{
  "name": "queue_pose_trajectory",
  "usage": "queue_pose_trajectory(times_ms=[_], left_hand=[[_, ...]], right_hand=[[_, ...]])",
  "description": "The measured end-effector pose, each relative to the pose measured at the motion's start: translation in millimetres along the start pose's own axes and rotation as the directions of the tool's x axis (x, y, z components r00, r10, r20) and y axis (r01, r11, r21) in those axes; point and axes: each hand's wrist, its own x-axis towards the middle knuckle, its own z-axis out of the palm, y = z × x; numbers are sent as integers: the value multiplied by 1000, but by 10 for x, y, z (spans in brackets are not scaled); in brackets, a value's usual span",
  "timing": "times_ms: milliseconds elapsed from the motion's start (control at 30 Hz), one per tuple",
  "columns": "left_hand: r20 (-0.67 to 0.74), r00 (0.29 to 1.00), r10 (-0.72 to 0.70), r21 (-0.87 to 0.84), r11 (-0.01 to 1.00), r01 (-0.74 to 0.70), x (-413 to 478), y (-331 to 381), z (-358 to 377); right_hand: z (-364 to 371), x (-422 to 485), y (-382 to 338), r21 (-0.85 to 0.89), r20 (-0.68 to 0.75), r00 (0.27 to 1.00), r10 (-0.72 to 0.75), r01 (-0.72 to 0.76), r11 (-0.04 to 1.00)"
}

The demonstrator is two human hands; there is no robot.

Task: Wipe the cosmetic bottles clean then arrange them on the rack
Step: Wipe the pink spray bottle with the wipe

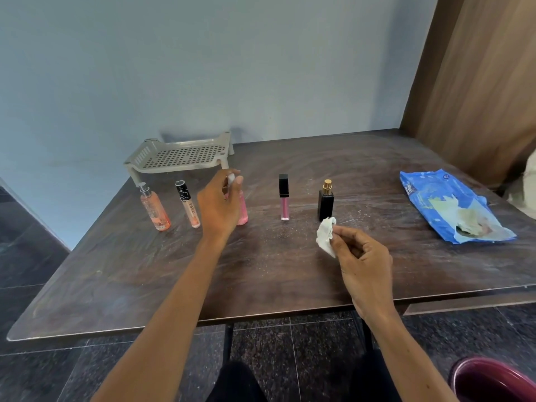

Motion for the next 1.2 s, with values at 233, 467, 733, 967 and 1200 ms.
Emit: queue_pose_trajectory(times_ms=[233,467,733,967,1200], left_hand=[[107,855,-507,-540,692,479,-508,390,-119],[258,789,-558,-731,421,537,-1128,632,-17],[219,863,-456,-677,566,471,-1276,726,3],[158,895,-417,-571,701,428,-1341,683,-6],[83,932,-352,-465,814,349,-1376,684,-19]], right_hand=[[-16,-60,-16,149,-57,993,104,-94,984],[-30,-344,-253,-72,-32,994,-104,101,992],[228,-425,-168,-503,240,856,-457,513,696],[96,-393,-9,-553,97,907,-410,392,735],[430,-488,-217,-541,141,870,-473,468,699]])
